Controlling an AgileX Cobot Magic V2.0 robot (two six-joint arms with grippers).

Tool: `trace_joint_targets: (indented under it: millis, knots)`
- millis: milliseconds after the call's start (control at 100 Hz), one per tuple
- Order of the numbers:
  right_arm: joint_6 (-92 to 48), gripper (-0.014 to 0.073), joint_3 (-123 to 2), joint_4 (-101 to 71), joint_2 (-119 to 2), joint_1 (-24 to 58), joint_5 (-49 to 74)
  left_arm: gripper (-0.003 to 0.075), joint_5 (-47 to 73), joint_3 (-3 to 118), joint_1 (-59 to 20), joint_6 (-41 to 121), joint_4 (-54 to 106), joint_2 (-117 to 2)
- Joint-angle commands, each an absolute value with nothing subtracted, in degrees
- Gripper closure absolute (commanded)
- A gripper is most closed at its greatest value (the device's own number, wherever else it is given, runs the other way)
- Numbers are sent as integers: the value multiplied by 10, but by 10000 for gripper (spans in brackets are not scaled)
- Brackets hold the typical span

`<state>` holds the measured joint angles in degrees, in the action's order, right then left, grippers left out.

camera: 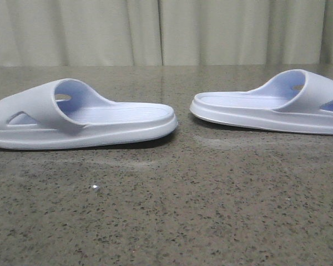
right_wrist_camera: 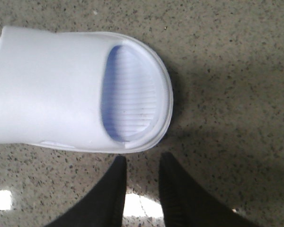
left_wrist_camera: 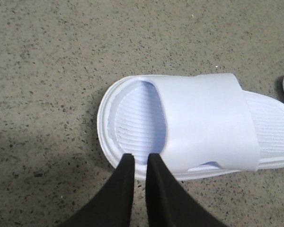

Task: Insert blue slippers together front up
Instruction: 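Close the left and right grippers on each slipper's strap edge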

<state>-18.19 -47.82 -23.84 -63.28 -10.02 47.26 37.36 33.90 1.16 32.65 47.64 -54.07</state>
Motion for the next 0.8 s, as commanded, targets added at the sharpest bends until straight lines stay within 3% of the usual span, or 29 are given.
trace_joint_targets:
  millis: [0, 210, 640, 790]
  knots:
    - [-240, 434, -498, -315, -642, -138, 458, 703, 360, 360, 21, 335, 502, -537]
    - [-323, 415, -498, -429, -680, -210, 482, 703, 358, 360, 25, 348, 503, -539]
    - [-388, 375, -498, -491, -757, -229, 494, 702, 351, 364, 25, 423, 575, -600]
    - [-419, 375, -498, -533, -784, -247, 507, 626, 356, 383, 25, 427, 575, -613]
